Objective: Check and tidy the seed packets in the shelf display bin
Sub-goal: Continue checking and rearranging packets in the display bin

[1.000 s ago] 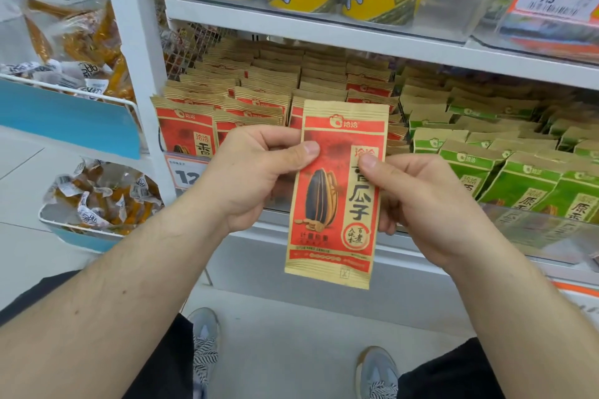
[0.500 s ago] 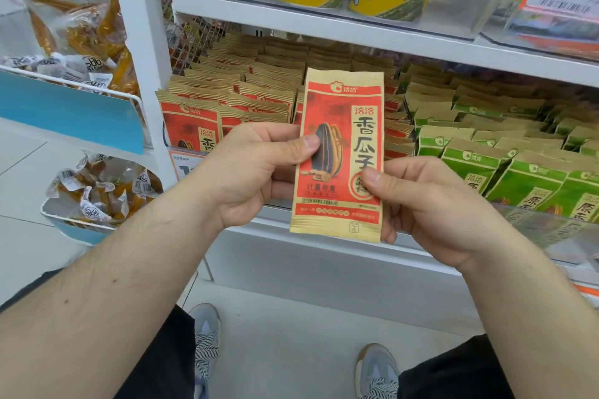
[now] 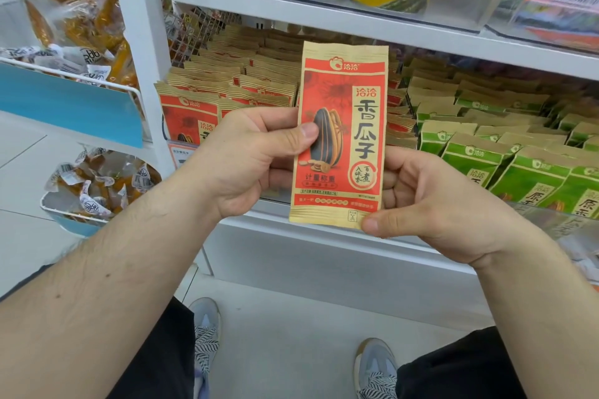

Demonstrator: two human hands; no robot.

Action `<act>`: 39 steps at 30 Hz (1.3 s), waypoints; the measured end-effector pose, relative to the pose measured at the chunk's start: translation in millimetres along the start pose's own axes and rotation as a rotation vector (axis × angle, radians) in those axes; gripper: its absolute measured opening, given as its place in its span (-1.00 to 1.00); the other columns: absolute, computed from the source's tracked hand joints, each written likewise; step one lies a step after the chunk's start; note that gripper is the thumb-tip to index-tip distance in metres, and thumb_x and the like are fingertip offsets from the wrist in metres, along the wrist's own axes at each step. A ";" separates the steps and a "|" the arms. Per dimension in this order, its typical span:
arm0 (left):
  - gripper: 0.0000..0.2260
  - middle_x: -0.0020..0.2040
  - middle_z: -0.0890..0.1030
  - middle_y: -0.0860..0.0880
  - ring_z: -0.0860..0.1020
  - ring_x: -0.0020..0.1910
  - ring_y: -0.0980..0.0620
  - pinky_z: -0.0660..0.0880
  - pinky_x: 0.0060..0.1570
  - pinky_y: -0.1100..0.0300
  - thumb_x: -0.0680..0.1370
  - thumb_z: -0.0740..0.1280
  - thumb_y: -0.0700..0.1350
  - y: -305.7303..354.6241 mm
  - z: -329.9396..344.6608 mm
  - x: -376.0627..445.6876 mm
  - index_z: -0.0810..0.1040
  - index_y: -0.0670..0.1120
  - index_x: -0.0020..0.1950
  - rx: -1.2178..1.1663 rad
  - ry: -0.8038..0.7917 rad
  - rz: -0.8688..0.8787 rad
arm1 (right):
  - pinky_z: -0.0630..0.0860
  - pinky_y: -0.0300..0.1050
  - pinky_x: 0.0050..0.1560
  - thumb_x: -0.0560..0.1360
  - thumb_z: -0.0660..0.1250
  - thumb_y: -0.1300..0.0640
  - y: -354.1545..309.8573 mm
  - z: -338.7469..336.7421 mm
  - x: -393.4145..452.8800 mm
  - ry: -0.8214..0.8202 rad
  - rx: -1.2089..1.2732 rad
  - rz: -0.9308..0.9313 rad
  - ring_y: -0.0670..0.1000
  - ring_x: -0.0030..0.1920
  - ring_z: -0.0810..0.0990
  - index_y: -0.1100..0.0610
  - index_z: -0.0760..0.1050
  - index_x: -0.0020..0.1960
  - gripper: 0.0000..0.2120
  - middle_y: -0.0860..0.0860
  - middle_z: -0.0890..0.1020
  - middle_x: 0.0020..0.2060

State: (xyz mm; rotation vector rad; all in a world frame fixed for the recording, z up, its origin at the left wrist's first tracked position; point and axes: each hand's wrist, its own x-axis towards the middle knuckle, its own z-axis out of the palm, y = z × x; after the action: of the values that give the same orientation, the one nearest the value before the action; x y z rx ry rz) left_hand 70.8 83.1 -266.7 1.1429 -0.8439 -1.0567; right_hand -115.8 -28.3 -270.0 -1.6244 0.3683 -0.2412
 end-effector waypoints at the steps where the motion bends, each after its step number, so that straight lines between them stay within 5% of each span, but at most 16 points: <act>1: -0.75 -0.27 0.69 -0.07 0.65 -0.38 0.04 0.58 -0.42 0.19 0.37 0.35 -0.13 -0.4 -0.7 0.1 0.64 -0.14 0.01 0.001 -0.005 0.007 | 0.61 0.06 0.09 0.26 0.44 0.46 0.4 0.8 -0.1 -0.006 -0.002 -0.009 0.27 0.07 0.65 0.23 0.47 0.26 -0.41 0.21 0.67 0.08; 5: -0.77 -0.24 0.69 -0.09 0.65 -0.34 0.02 0.60 -0.38 0.15 0.38 0.36 -0.13 -1.5 -3.2 0.4 0.66 -0.12 0.00 0.014 -0.019 0.019 | 0.60 0.05 0.11 0.27 0.42 0.47 -0.8 2.2 -0.5 -0.033 -0.001 -0.013 0.24 0.09 0.65 0.20 0.44 0.29 -0.38 0.18 0.66 0.11; 10: -0.72 -0.11 0.70 -0.13 0.67 -0.22 -0.01 0.62 -0.30 0.13 0.38 0.36 -0.11 -5.4 -6.1 1.2 0.65 -0.11 0.07 0.036 -0.069 0.001 | 0.53 -0.17 -0.38 0.21 0.64 0.08 2.6 5.2 3.0 0.053 0.077 -0.058 0.13 -0.16 0.60 0.15 0.55 0.18 -0.41 0.17 0.66 0.01; 13: -0.80 -0.07 0.71 -0.10 0.68 -0.17 -0.01 0.64 -0.23 0.10 0.45 0.36 -0.15 -6.5 -1.8 -0.2 0.64 -0.09 0.06 0.114 -0.065 -0.028 | 0.43 -0.20 -0.50 0.24 0.54 0.22 -0.4 13.9 3.8 0.193 0.088 -0.104 0.06 -0.30 0.58 0.11 0.59 0.07 -0.59 0.11 0.70 -0.10; 17: -0.88 -0.14 0.72 0.08 0.69 -0.14 0.11 0.63 -0.04 -0.02 0.45 0.51 -0.06 -13.2 2.5 3.1 0.64 0.12 -0.08 0.474 0.180 0.158 | 0.54 -0.27 -0.32 0.37 0.48 0.35 -6.5 34.6 3.8 0.534 -0.249 -0.205 -0.11 -0.32 0.64 -0.06 0.62 0.08 -0.60 -0.04 0.72 -0.17; 20: -0.80 -0.10 0.72 0.01 0.69 -0.06 -0.02 0.63 -0.06 -0.02 0.36 0.47 0.11 -13.2 14.0 -4.5 0.69 0.08 -0.09 0.325 0.001 0.165 | 0.51 -0.25 -0.20 0.32 0.53 0.08 2.0 47.1 6.2 0.638 -0.717 -0.257 -0.13 -0.32 0.50 -0.14 0.48 0.35 -0.38 -0.10 0.56 -0.17; 22: -0.79 -0.11 0.71 -0.05 0.69 -0.08 -0.08 0.64 -0.13 0.01 0.40 0.46 0.09 -17.7 17.5 -5.9 0.68 0.00 -0.05 0.230 -0.062 0.114 | 0.46 -0.32 -0.14 0.30 0.54 0.02 10.3 53.5 8.6 0.584 -0.827 -0.234 -0.16 -0.26 0.44 -0.01 0.37 0.47 -0.23 -0.13 0.49 -0.12; 25: -0.94 -0.16 0.70 -0.03 0.67 -0.17 -0.01 0.59 -0.23 0.05 0.53 0.40 -0.14 -22.7 9.3 0.1 0.64 -0.04 -0.02 0.176 -0.037 0.010 | 0.43 -0.29 -0.21 0.33 0.45 0.07 11.3 53.1 10.1 0.607 -0.686 -0.260 -0.18 -0.33 0.41 0.02 0.51 0.33 -0.44 -0.16 0.45 -0.26; 28: -0.77 -0.01 0.71 -0.07 0.69 -0.05 -0.08 0.64 -0.15 0.01 0.44 0.47 -0.17 -23.0 -2.2 2.1 0.60 -0.04 0.08 0.165 -0.194 -0.141 | 0.49 -0.12 -0.32 0.42 0.46 0.19 -0.1 38.8 10.0 0.743 -0.405 -0.216 -0.10 -0.40 0.45 -0.05 0.58 0.09 -0.72 -0.05 0.50 -0.30; 32: -0.65 0.15 0.65 -0.18 0.63 0.12 -0.21 0.60 0.03 -0.17 0.43 0.38 -0.18 -25.0 -3.5 -0.1 0.54 -0.12 0.22 0.234 -0.386 -0.207 | 0.64 0.04 -0.24 0.44 0.44 0.09 -8.0 32.3 6.2 0.637 -0.120 -0.142 0.11 -0.21 0.70 0.06 0.64 -0.05 -0.90 0.09 0.69 -0.21; 35: -0.61 0.18 0.64 -0.19 0.62 0.14 -0.21 0.56 0.09 -0.24 0.44 0.38 -0.19 -25.3 -2.4 0.3 0.52 -0.15 0.26 0.259 -0.421 -0.219 | 0.54 -0.07 -0.42 0.46 0.36 -0.01 -5.1 31.1 5.5 0.654 -0.128 -0.135 0.14 -0.40 0.63 0.16 0.62 -0.26 -0.74 0.10 0.69 -0.36; 39: -0.70 0.11 0.67 -0.15 0.66 0.07 -0.17 0.63 -0.03 -0.11 0.42 0.38 -0.18 -24.6 -1.2 0.7 0.58 -0.07 0.16 0.228 -0.400 -0.201 | 0.34 -0.28 -0.59 0.55 0.29 0.07 -8.2 29.1 5.7 0.653 -0.049 -0.117 -0.10 -0.58 0.46 0.20 0.58 -0.26 -0.72 0.02 0.61 -0.51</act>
State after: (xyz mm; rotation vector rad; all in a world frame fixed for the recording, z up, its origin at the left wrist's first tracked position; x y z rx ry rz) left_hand 66.8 81.0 -290.9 1.2453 -1.2056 -1.4115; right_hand -99.0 -3.1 -264.8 -1.5863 0.7768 -0.8647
